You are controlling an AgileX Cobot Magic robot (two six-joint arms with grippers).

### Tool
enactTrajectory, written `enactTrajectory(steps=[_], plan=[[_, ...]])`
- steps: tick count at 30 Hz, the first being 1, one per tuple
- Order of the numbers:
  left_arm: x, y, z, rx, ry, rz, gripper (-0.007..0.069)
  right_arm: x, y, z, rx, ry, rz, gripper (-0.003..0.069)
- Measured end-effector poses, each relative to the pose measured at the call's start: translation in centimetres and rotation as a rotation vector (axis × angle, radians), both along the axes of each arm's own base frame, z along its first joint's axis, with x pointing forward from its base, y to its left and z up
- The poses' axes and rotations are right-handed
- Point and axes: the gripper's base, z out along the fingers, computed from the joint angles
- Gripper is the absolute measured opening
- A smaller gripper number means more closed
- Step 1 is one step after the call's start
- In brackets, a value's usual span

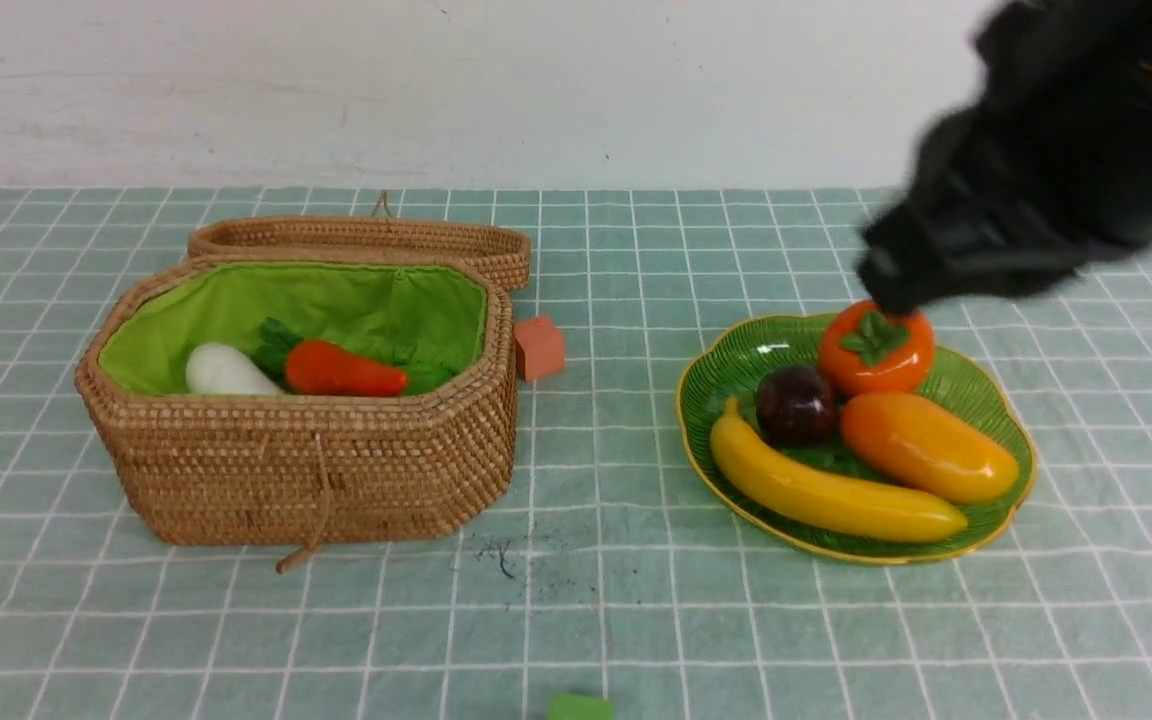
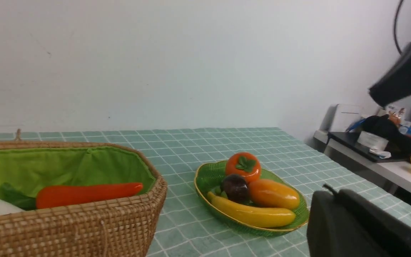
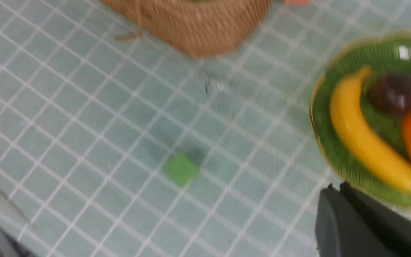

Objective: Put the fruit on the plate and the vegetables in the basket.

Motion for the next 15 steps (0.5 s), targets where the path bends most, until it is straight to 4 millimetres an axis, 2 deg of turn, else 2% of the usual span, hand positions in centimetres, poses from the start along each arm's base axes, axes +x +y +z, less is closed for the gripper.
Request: enactTrajectory(steps=[3,5,10,15], plan=[[0.1,-0.4,-1.4,0.003,-0.012,-0.020,-0.0013,-2.8,-2.3,-1.4,0.017,0.044,-0.064,-0.0001],[0.3,-0.7,-2.4,0.021,-0.002,-0.027,-0.0013,-4.8,-4.0,-3.0,0.026,0.077,-0.118,0.0001],[0.8,-1.2,-4.4,0.066,0.040,-0.028,-0.0013,-6.6,-5.6,-5.2,0.020,0.095,-0.168,0.0003],[1.1,-1.5,-6.1,0.104,0.076,-0.027,-0.0013,-7.2,-6.1,-6.0,0.004,0.118,-0.174,0.0006]])
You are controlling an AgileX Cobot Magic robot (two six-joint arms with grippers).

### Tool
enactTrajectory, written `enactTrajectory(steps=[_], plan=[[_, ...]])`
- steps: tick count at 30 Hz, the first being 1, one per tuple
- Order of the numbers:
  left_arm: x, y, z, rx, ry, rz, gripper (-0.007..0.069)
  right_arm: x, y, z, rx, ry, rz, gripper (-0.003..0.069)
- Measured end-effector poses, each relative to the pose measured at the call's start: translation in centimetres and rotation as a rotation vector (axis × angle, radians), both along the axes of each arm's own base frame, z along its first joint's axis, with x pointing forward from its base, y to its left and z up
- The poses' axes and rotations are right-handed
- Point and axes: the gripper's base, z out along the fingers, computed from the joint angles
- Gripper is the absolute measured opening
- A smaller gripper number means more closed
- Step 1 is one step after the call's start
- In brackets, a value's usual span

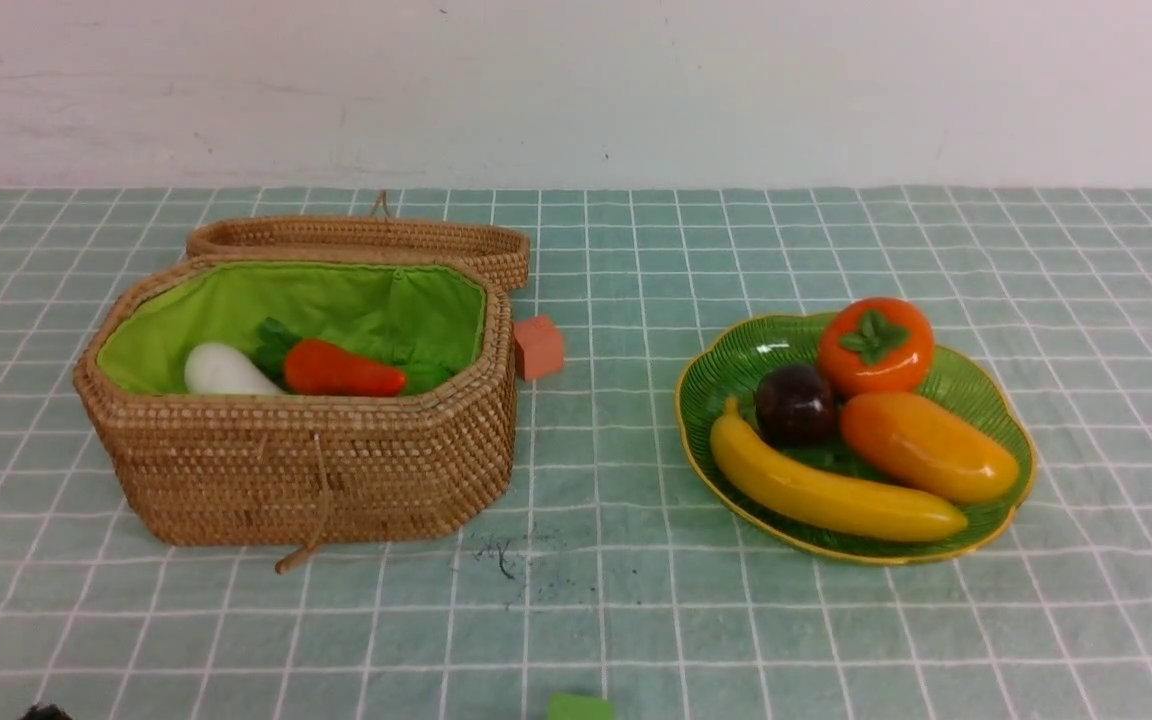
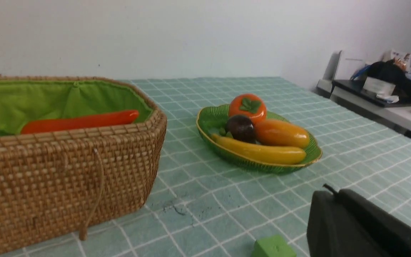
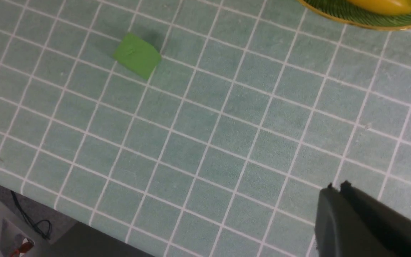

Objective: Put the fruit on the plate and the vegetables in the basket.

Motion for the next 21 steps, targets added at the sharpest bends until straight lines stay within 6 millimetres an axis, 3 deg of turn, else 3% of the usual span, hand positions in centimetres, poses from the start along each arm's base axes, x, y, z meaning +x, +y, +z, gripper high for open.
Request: enactTrajectory(steps=[10,13,17,20,21], plan=[[0.3,0.0,-1.5,0.057,0.060,0.028,-0.0013,0.2,-0.3,0.0,-0.020,-0.017,-0.017,0.0017],[0.3,0.2,-1.7,0.075,0.081,0.043,-0.0011,0.3,-2.7,-0.1,-0.005,-0.144,-0.121,0.0006],[0.4,0.3,-2.1,0.098,0.109,0.062,-0.0010,-1.3,-5.6,-2.7,0.061,-0.428,-0.208,-0.0017],[0.5,0.5,-2.3,0.115,0.128,0.076,-0.0008,-2.9,-7.1,-7.2,0.054,-0.571,-0.288,-0.0018],[0.5,0.5,-2.3,0.118,0.131,0.078,-0.0007,-3.1,-7.2,-7.0,0.063,-0.600,-0.300,-0.0018]])
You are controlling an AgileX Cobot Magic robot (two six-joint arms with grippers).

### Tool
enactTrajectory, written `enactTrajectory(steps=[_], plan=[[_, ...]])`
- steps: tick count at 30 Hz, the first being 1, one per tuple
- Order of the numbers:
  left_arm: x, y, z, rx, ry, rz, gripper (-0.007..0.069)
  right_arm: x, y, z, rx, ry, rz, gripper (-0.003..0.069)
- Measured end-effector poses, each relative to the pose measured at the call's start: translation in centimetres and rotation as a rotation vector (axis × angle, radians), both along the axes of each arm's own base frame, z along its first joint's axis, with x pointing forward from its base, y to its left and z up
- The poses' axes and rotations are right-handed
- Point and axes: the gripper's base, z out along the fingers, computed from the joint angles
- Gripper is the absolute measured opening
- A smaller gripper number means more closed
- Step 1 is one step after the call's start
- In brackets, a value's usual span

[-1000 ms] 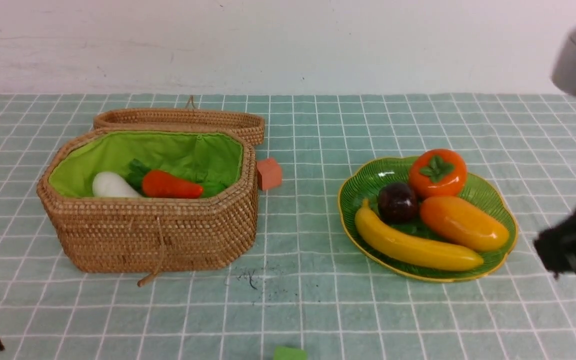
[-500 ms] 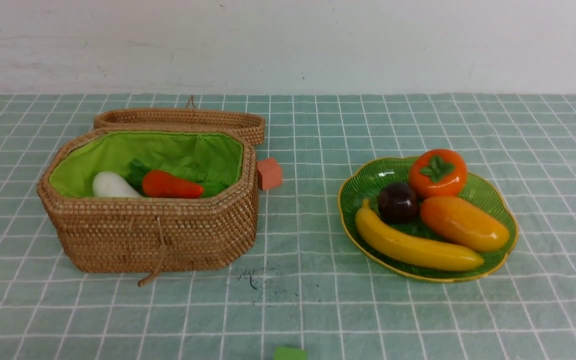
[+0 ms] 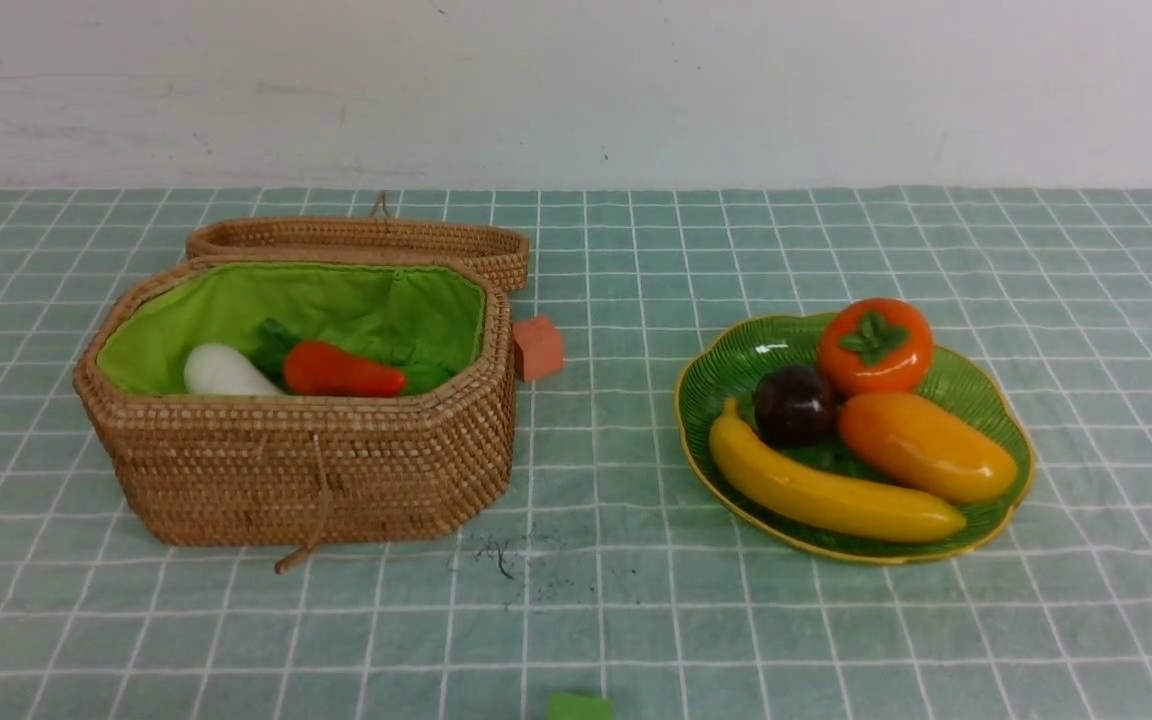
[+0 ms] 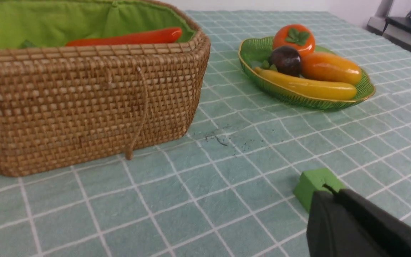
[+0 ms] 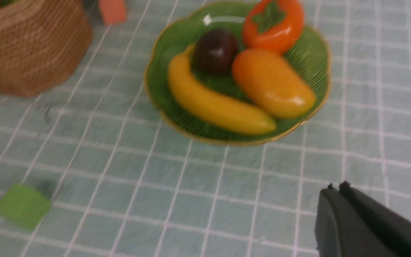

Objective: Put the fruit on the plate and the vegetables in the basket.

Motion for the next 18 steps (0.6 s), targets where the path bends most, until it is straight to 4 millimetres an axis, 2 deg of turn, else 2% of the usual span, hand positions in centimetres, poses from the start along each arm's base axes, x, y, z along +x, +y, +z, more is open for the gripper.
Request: enactTrajectory(steps=[1,2,4,5,8,18], plan=[[0.0,0.1,-0.2,0.011,0.013,0.009,-0.0006,-1.0,-0.7,-4.2,-0.011,-0.064,-0.068,-0.0018],[0.0,0.1,-0.2,0.013,0.015,0.011,-0.0006,-1.0,-0.7,-4.2,-0.011,-0.064,-0.068,-0.0018],[0.1,0.3,-0.5,0.036,0.042,0.030,-0.0003,-2.4,-1.3,-9.5,-0.010,-0.134,-0.151,-0.0018],[0.1,0.3,-0.5,0.036,0.042,0.030,-0.0003,-2.5,-1.3,-9.5,-0.009,-0.148,-0.154,-0.0018],[0.1,0.5,-0.8,0.058,0.066,0.047,-0.0002,-2.7,-1.5,-13.1,-0.008,-0.132,-0.184,-0.0018],[0.1,0.5,-0.9,0.066,0.075,0.054,0.0005,-2.8,-1.4,-13.3,0.020,-0.125,-0.190,-0.0017]])
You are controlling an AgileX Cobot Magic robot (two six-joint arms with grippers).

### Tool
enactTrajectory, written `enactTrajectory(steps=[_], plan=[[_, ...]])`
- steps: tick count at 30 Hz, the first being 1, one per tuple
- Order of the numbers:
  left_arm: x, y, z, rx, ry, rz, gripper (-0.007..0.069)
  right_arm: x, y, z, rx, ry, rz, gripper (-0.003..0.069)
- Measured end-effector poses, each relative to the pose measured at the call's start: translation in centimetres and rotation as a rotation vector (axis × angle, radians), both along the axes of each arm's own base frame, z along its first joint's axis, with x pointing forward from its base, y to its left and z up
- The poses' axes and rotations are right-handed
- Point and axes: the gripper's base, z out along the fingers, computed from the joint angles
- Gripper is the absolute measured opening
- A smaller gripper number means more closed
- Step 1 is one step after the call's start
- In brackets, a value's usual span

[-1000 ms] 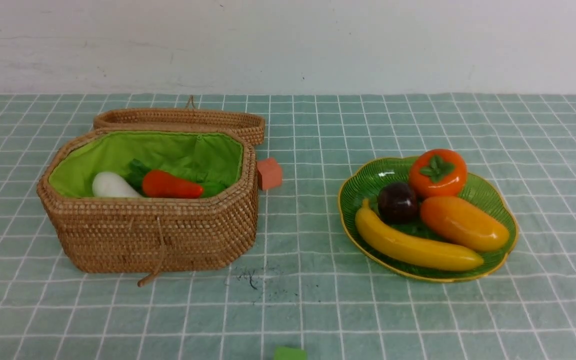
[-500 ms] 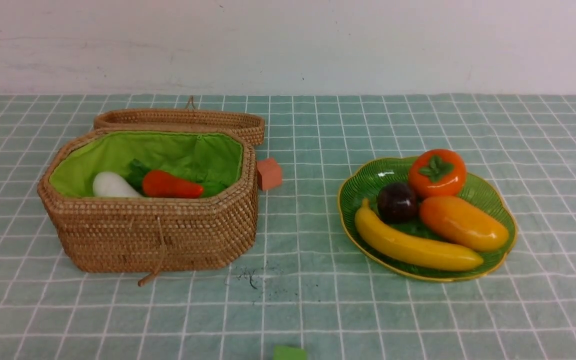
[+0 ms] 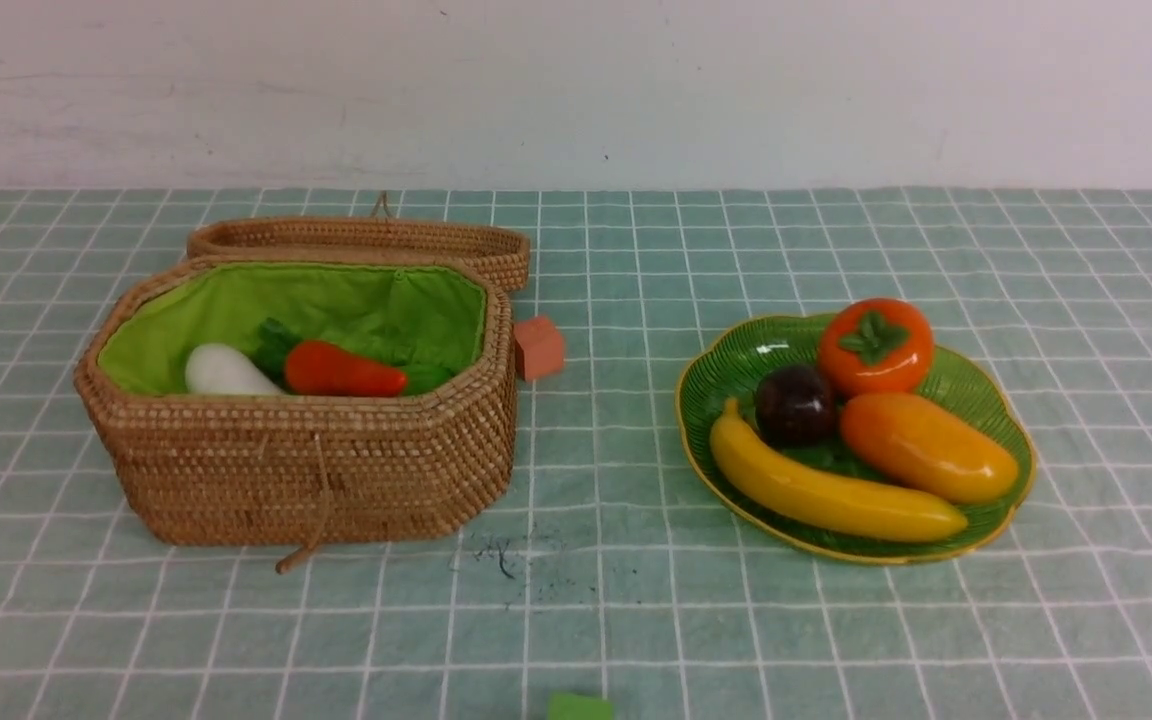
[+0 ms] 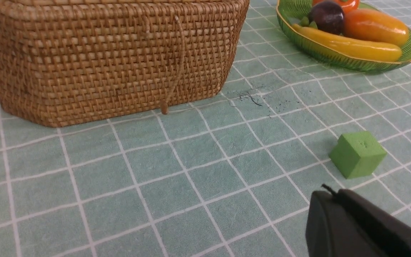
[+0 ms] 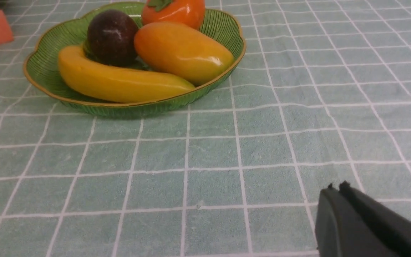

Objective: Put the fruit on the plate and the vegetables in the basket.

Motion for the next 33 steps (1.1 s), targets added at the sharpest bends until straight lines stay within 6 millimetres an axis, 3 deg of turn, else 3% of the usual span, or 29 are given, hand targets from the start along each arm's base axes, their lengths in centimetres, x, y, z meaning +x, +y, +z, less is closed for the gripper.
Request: enactTrajectory(steps=[21,27,29,33], plan=[[0.1,0.0,0.5,-0.004,-0.066,0.009,0.0024,0.0,0.0,0.0,0.002,0.000,0.000,-0.0001],[0.2,-0.4,2.4,-0.164,-0.319,0.146,-0.0013,0.0,0.0,0.0,0.001,0.000,0.000,0.0003],[0.3,-0.3,2.2,-0.181,-0.350,0.199,-0.0013,0.0,0.0,0.0,0.001,0.000,0.000,0.0005],[1.0,0.5,-0.1,-0.178,-0.321,0.388,-0.0013,0.0,0.0,0.0,0.001,0.000,0.000,0.0008]])
